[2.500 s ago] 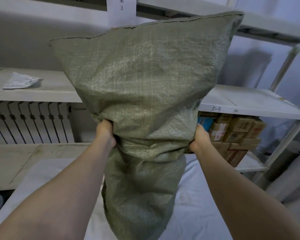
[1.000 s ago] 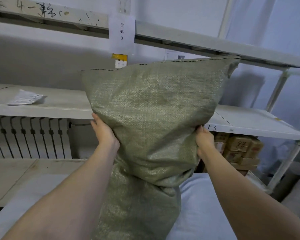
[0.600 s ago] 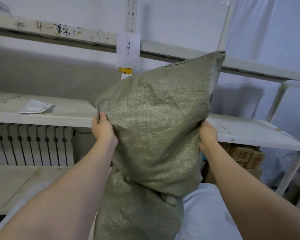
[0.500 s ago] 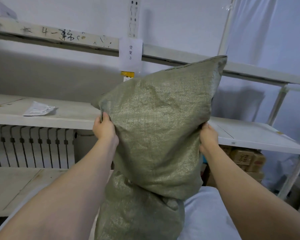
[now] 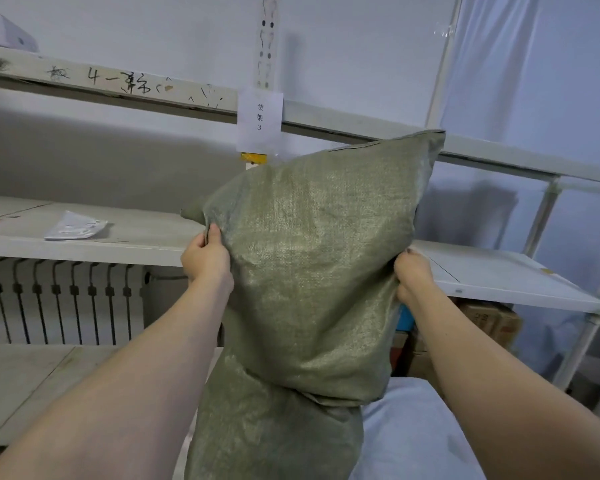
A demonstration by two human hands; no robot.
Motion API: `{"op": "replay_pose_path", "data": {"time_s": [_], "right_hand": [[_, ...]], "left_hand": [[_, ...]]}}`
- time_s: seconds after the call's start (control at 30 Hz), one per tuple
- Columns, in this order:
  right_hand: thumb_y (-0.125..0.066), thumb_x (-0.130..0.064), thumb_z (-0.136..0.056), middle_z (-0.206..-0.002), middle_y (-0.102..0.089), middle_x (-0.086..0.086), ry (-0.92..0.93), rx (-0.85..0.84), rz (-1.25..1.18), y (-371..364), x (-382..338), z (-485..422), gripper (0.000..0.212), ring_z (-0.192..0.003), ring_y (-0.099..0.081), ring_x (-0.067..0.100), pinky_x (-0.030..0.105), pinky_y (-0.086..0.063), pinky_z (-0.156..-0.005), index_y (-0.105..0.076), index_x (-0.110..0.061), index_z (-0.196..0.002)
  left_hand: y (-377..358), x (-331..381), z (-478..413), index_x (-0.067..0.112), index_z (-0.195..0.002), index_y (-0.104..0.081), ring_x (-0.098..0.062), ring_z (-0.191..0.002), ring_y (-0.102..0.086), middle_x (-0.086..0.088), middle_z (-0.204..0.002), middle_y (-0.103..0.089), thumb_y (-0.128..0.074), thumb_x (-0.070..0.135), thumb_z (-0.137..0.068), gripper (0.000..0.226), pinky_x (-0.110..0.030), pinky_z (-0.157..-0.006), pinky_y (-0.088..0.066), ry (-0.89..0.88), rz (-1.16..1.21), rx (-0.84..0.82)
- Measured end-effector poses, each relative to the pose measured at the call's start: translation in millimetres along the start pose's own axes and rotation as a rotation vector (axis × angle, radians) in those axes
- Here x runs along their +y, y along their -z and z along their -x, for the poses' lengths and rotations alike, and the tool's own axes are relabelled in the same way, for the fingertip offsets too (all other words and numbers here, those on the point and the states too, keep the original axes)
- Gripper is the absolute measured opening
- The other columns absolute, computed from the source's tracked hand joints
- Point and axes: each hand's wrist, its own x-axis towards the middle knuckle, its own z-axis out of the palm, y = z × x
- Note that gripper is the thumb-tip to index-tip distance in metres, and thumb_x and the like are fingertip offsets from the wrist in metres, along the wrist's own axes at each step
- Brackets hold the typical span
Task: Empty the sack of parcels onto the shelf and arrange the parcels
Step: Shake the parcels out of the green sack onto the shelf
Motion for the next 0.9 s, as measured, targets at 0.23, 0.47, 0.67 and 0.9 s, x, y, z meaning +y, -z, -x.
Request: {"op": "replay_pose_path", "data": {"time_s": [0.23, 0.47, 0.67, 0.9], "right_hand": [[-0.051, -0.066, -0.087, -0.133, -0.056, 0.002, 0.025, -0.248, -0.158, 9.4, -1.7, 23.9, 0.073, -0.124, -0.051, 0.022, 0.047, -0.039, -0.111, -0.045, -0.019, -0.142], [-0.04, -0.029, -0.102, -0.117, -0.063, 0.017, 0.238, 0.123, 0.175, 5.4, -33.5, 9.2, 0.038, -0.109, -0.057, 0.031, 0.046, -0.046, -0.101, -0.063, -0.001, -0.113], [-0.042, -0.031, -0.103, -0.11, -0.065, 0.013, 0.319, 0.211, 0.098, 3.6, -64.5, 6.8, 0.034, -0.104, -0.06, 0.029, 0.039, -0.048, -0.094, -0.066, -0.007, -0.108], [-0.041, -0.037, -0.102, -0.094, -0.064, 0.01, 0.404, 0.276, 0.161, -3.4, -78.2, 1.5, 0.036, -0.095, -0.061, 0.029, 0.041, -0.05, -0.09, -0.061, -0.012, -0.084]], "left_hand": [[-7.4, 12.2, 8.0, 0.019, -0.065, -0.059, -0.016, -0.067, -0.045, 0.007, -0.062, -0.051, -0.059, 0.04, -0.094, 0.036, -0.03, -0.074, -0.04, -0.015, -0.063, 0.004], [-30.7, 35.3, 20.7, 0.026, -0.099, -0.073, -0.017, -0.087, -0.058, 0.014, -0.081, -0.062, -0.061, 0.04, -0.093, 0.021, -0.036, -0.099, -0.046, -0.155, -0.096, -0.058], [-40.4, 66.7, 15.9, 0.03, -0.071, -0.063, -0.023, -0.085, -0.059, 0.01, -0.071, -0.06, -0.055, 0.049, -0.091, 0.029, -0.037, -0.103, -0.036, -0.29, -0.313, 0.006], [-40.6, 79.2, 10.7, 0.026, -0.068, -0.064, -0.027, -0.097, -0.06, 0.004, -0.082, -0.068, -0.054, 0.052, -0.09, 0.035, -0.037, -0.102, -0.031, -0.305, -0.369, 0.058]]}}
